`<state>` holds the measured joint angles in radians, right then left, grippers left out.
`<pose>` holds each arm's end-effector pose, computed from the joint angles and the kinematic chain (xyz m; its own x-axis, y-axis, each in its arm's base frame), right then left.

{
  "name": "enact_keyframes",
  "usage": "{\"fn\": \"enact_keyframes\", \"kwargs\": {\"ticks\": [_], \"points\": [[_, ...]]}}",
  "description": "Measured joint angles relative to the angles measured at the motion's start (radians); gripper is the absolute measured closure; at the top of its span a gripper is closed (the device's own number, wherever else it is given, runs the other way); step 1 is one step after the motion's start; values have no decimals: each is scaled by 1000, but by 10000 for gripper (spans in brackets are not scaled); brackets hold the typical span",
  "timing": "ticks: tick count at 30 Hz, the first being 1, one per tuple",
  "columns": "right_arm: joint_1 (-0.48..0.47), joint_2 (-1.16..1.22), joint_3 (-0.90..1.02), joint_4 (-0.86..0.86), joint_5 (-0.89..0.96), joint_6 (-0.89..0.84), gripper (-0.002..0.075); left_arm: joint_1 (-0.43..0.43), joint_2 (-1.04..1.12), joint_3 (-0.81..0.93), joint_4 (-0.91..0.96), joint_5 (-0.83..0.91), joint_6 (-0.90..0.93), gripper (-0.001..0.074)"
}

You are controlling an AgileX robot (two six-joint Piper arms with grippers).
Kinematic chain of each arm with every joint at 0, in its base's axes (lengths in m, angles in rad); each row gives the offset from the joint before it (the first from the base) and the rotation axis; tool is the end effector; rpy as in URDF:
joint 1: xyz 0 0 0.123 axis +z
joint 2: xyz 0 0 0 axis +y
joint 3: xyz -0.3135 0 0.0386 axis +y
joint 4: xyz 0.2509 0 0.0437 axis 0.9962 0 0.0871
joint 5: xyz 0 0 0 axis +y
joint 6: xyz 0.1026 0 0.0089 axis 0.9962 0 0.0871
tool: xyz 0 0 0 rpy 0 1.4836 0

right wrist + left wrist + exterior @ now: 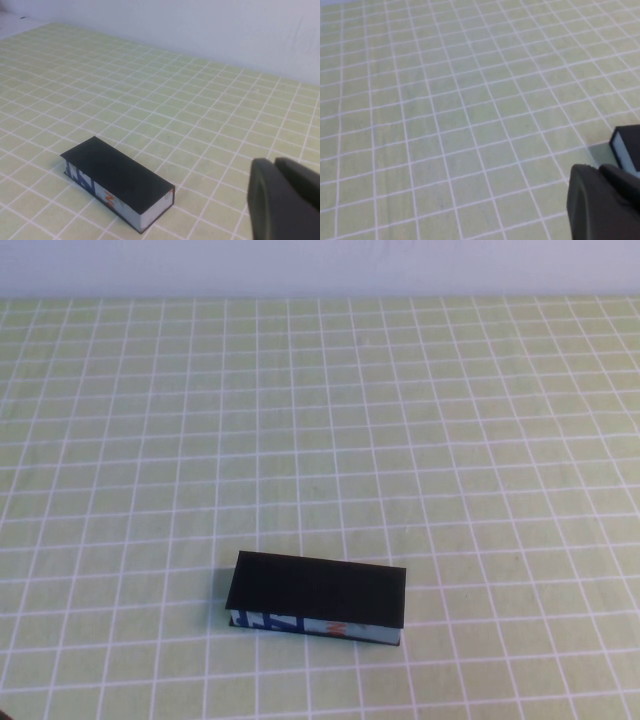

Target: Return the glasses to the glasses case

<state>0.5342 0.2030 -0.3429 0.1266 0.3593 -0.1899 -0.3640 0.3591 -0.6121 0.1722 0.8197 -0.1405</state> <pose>0.0365 0.0269 0.2889 -0.0720 -0.1253 -0.9895 -0.5531 0.8306 -0.0649 0.0448 -0.0032 0.3279 -0.4304 0.1402 -0.8917 0.2394 0.9702 0.0370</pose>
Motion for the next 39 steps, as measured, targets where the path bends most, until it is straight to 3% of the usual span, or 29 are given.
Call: {"fn": "enact_keyframes", "kwargs": {"ticks": [11,18,27,39], "points": [[0,0,0,2,2,0,743,120,-187,263,56,-156,0,740],[0,0,0,2,4,0,743,190,-296,413,62,-447,0,739],[0,0,0,3,5,0,743,287,-367,607,-6,-648,0,740],[0,0,0,3,5,0,743,293,-371,634,-79,-722,-1,739]]}}
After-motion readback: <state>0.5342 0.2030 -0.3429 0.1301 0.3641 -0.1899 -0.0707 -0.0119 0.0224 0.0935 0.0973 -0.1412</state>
